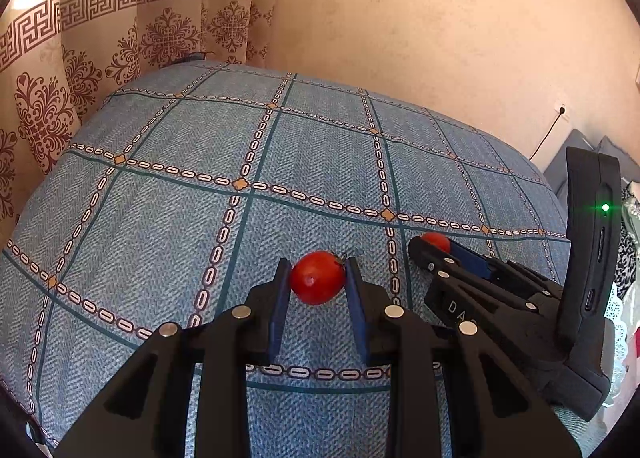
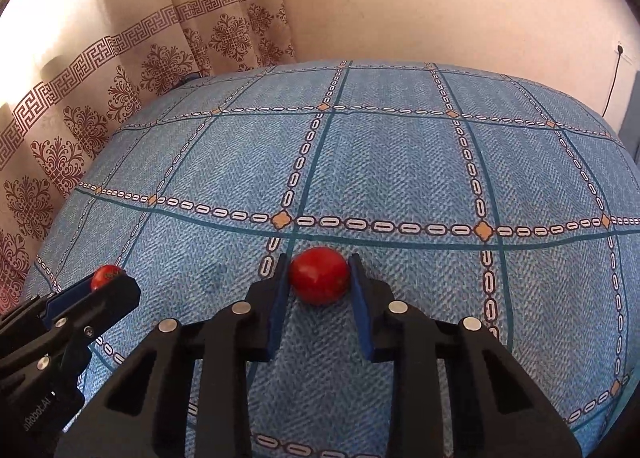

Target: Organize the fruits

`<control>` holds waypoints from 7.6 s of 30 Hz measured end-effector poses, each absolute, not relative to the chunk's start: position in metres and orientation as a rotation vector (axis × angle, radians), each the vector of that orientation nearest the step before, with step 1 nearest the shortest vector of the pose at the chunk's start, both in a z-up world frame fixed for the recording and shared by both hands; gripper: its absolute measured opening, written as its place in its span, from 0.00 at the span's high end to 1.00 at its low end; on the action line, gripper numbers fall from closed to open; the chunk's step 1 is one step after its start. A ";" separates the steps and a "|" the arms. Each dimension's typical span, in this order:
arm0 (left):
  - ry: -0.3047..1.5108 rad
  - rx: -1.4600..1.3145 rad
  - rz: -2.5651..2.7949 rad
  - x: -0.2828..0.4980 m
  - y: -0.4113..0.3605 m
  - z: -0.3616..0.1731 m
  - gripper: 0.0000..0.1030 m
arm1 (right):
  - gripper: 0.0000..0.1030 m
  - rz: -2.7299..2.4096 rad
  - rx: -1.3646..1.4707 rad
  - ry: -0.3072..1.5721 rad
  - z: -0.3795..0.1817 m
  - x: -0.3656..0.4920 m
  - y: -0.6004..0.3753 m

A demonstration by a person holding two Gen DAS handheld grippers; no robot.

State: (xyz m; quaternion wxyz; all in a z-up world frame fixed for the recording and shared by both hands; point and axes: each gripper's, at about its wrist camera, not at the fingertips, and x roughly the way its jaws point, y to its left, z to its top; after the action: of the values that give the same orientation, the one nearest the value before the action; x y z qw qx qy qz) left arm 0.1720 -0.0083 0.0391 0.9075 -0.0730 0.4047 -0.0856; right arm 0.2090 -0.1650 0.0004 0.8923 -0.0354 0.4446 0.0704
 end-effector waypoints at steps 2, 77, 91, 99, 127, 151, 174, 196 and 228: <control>0.836 -0.148 -0.179 0.172 -0.009 0.039 0.73 | 0.72 0.142 -0.081 0.920 0.001 0.207 -0.165; 0.721 0.113 -0.526 0.073 -0.153 0.081 0.73 | 0.72 -0.238 0.092 0.650 0.123 -0.022 -0.351; 0.725 0.128 -0.629 0.059 -0.190 0.095 0.73 | 0.72 -0.257 0.156 0.649 0.115 -0.035 -0.379; 0.736 0.148 -0.695 0.052 -0.219 0.095 0.73 | 0.72 -0.268 0.181 0.638 0.115 -0.043 -0.390; 0.721 0.221 -0.806 0.046 -0.304 0.097 0.73 | 0.72 -0.280 0.222 0.581 0.128 -0.044 -0.420; 0.726 0.132 -0.698 0.068 -0.274 0.099 0.42 | 0.71 -0.284 0.239 0.589 0.123 -0.034 -0.424; 0.572 0.241 -0.564 0.049 -0.248 0.109 0.11 | 0.31 -0.385 0.228 0.577 0.131 -0.062 -0.419; 0.541 0.274 -0.573 0.030 -0.230 0.110 0.11 | 0.04 -0.345 0.178 0.585 0.135 -0.078 -0.384; 0.506 0.360 -0.528 0.016 -0.231 0.092 0.05 | 0.03 -0.394 0.022 0.606 0.122 -0.073 -0.357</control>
State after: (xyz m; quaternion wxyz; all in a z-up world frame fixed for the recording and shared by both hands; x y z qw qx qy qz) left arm 0.0165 -0.2311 0.0923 0.9180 0.1752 0.2460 -0.2569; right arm -0.0729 -0.3568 0.1221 0.9354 0.0110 0.2965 -0.1926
